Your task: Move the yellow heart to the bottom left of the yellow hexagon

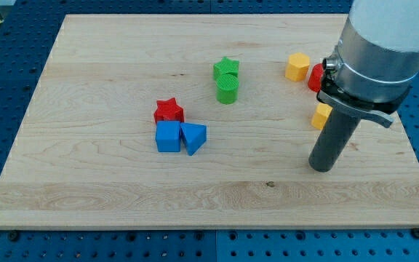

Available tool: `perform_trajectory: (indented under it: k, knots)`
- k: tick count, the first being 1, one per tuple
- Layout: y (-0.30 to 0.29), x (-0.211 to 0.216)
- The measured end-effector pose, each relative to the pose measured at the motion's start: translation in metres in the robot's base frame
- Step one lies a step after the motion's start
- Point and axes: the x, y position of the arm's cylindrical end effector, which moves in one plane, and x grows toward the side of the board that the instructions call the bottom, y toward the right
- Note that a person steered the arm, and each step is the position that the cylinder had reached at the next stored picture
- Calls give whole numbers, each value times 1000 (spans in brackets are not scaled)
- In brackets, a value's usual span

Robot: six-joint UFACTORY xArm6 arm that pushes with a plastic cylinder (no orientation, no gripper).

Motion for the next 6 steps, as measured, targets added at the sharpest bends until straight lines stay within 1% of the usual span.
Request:
perform_trajectory:
  k: [2,3,6]
  knots:
    - [38,3]
    - [65,-24]
    - [70,-32]
